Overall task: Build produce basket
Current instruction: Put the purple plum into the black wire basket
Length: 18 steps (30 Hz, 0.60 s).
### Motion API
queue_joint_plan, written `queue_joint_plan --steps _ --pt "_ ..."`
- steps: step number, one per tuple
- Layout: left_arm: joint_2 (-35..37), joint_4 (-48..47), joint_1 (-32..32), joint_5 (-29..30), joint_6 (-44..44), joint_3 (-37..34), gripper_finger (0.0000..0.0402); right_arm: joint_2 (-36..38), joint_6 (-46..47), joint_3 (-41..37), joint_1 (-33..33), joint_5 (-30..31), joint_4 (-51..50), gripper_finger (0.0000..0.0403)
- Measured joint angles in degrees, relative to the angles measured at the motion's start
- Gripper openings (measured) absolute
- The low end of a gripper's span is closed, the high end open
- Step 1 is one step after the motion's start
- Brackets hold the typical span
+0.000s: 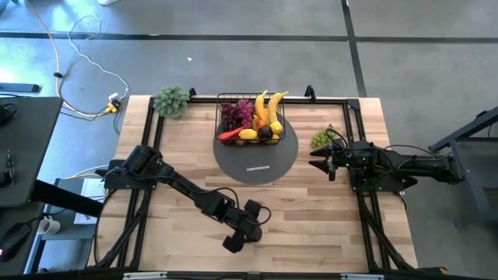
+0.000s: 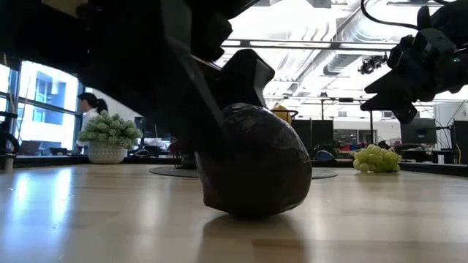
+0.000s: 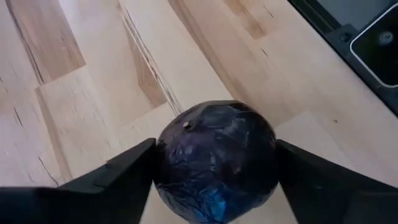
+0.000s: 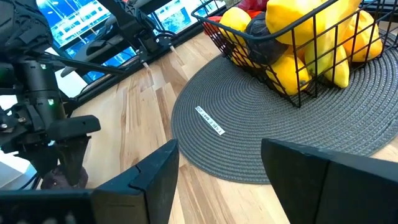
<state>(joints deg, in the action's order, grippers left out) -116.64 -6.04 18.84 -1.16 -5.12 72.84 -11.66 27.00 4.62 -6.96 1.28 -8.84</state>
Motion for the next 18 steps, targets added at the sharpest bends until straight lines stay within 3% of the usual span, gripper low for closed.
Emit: queue_joint_plan --steps 7,18 --pt "0.1 0.1 -1.3 -1.5 6.3 0.0 0.0214 0.0 0.0 0.0 0.0 0.0 0.0 0.0208" --pt "1.6 1.3 -2.6 2.1 12.5 0.0 0.0212 0.0 0.0 0.0 0.0 0.0 -0.1 0.0208"
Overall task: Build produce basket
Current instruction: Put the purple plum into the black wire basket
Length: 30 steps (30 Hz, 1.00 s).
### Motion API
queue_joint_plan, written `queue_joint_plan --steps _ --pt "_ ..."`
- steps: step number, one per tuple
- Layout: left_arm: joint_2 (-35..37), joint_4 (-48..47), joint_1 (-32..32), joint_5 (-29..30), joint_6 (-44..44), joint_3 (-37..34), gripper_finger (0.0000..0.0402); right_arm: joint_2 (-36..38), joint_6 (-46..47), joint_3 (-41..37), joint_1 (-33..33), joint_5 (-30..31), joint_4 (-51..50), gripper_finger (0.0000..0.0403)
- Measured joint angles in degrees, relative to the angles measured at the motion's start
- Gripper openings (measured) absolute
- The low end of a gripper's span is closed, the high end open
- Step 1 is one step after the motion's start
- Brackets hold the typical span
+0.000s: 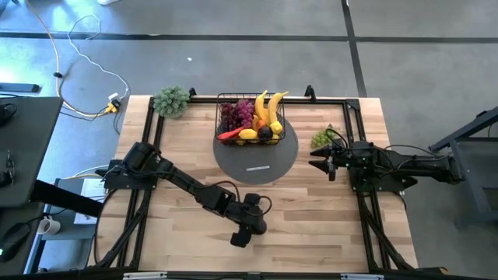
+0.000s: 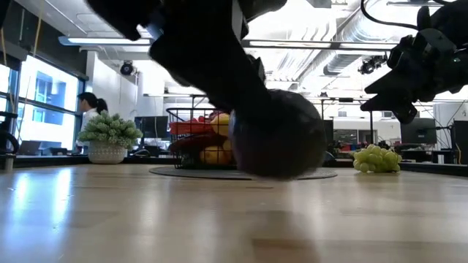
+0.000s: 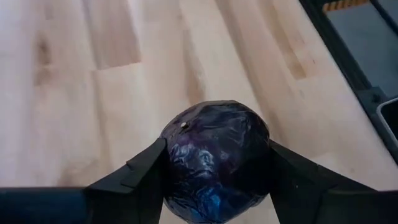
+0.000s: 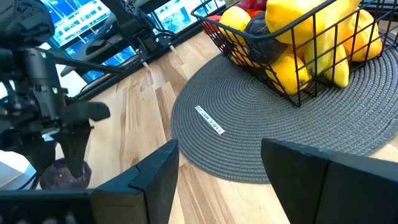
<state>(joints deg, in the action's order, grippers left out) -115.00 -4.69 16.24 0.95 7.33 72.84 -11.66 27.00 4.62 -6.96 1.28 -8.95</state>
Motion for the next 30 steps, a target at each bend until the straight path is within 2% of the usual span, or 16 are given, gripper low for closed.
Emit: queue_joint_plan --steps 9,20,30 --pt "5.6 -2.4 -4.7 4.6 0.0 0.0 0.0212 0.0 0.0 0.0 0.0 0.0 -0.6 0.0208" --pt "12.8 -3.7 -16.4 10.9 0.0 0.0 0.0212 0.0 0.0 0.0 0.0 0.0 -2.4 0.0208" --pt "15.8 -2.2 -26.3 17.9 0.1 0.0 0.0207 0.0 0.1 0.0 0.0 0.0 -2.5 0.0208"
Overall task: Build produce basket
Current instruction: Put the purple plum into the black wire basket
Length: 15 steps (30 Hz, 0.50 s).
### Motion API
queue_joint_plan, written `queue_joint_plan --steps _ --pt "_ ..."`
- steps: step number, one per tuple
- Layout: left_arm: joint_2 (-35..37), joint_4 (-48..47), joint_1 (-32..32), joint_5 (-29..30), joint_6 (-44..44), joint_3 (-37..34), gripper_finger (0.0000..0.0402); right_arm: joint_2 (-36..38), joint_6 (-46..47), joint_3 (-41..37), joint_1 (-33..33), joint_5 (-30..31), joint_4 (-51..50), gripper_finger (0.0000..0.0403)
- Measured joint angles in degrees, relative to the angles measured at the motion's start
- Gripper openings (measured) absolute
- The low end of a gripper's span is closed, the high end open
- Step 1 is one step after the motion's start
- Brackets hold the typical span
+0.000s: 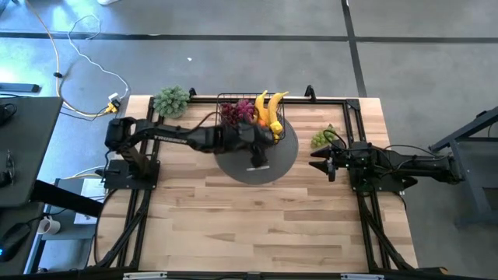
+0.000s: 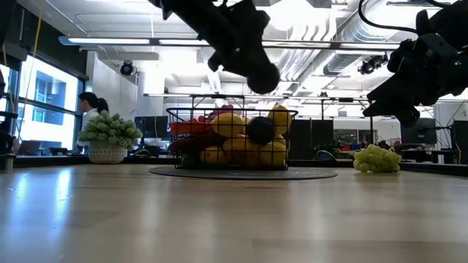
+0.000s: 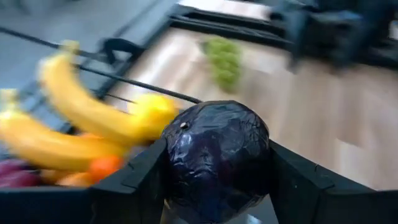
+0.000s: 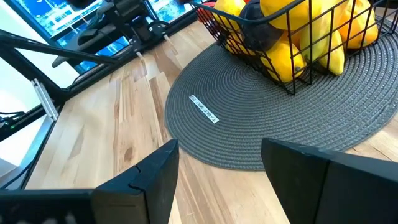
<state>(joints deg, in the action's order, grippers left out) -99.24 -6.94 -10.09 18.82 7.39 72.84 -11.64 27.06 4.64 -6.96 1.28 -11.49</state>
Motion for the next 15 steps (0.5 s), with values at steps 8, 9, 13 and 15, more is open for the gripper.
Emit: queue_joint_plan --steps 8,9,13,15 --pt "0.0 -0.5 -4.8 7.2 2.4 0.0 0.0207 0.0 -0.1 0.0 0.0 0.0 0.0 0.0208" --pt "0.0 -1.0 -5.3 7.9 2.1 0.0 0.0208 0.0 -0.1 0.0 0.0 0.0 0.0 0.0208" --pt "0.0 -2.0 -7.2 8.9 1.5 0.0 0.021 0.0 1.0 0.0 0.0 0.0 0.0 0.0208" --pt "-0.1 -2.2 -8.2 7.5 1.5 0.0 0.021 0.0 5.7 0.0 0.0 0.0 0.0 0.0208"
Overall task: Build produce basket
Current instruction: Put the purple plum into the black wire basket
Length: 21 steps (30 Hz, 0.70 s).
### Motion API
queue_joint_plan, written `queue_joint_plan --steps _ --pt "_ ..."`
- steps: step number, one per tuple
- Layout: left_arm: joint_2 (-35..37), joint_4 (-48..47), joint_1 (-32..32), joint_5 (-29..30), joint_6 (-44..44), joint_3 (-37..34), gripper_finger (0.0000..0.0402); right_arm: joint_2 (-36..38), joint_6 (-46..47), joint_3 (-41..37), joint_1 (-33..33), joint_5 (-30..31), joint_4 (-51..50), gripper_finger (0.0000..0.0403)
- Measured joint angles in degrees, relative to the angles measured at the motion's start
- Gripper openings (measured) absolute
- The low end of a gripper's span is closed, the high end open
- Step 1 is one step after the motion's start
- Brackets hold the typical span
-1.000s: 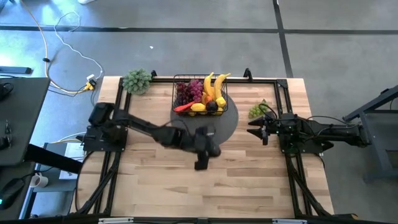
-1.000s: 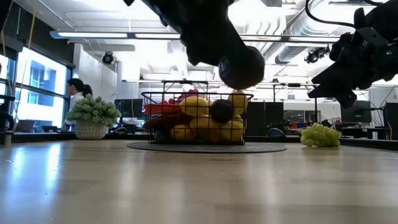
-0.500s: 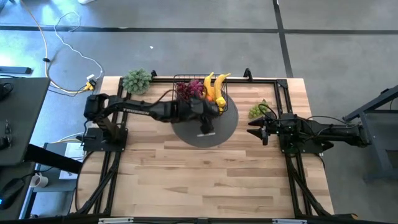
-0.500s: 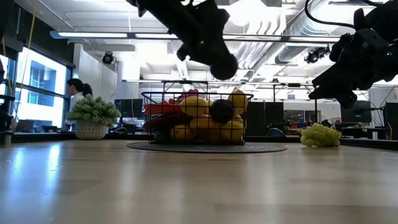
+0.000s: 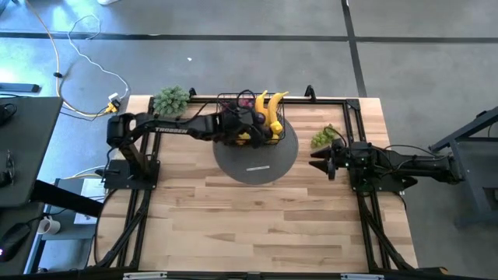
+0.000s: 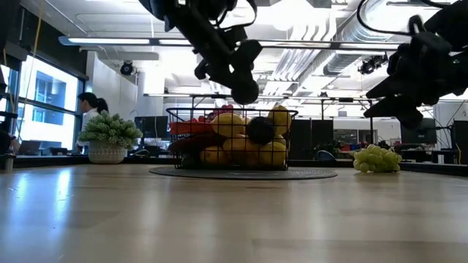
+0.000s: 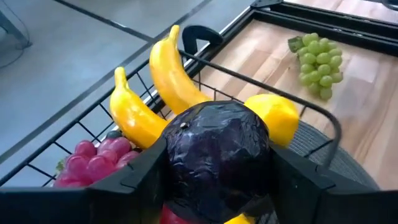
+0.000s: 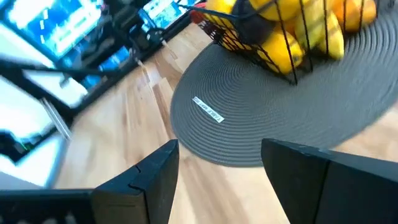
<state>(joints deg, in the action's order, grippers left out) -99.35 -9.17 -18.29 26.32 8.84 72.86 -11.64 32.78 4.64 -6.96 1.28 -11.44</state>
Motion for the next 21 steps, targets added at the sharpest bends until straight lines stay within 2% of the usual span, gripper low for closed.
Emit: queue_joint_plan --steps 5,9,21 --pt "-1.4 -0.1 -1.8 -1.1 0.0 0.0 0.0212 0.0 12.1 0.0 -0.2 2.8 0.1 0.0208" --pt "-2.5 -0.3 -2.4 -3.2 0.1 0.0 0.0212 0.0 10.5 0.0 -0.2 6.8 0.5 0.0208" --pt "-2.9 -0.6 -3.6 -4.8 0.0 0.0 0.0215 0.0 12.1 0.0 -0.2 13.6 7.7 0.0208"
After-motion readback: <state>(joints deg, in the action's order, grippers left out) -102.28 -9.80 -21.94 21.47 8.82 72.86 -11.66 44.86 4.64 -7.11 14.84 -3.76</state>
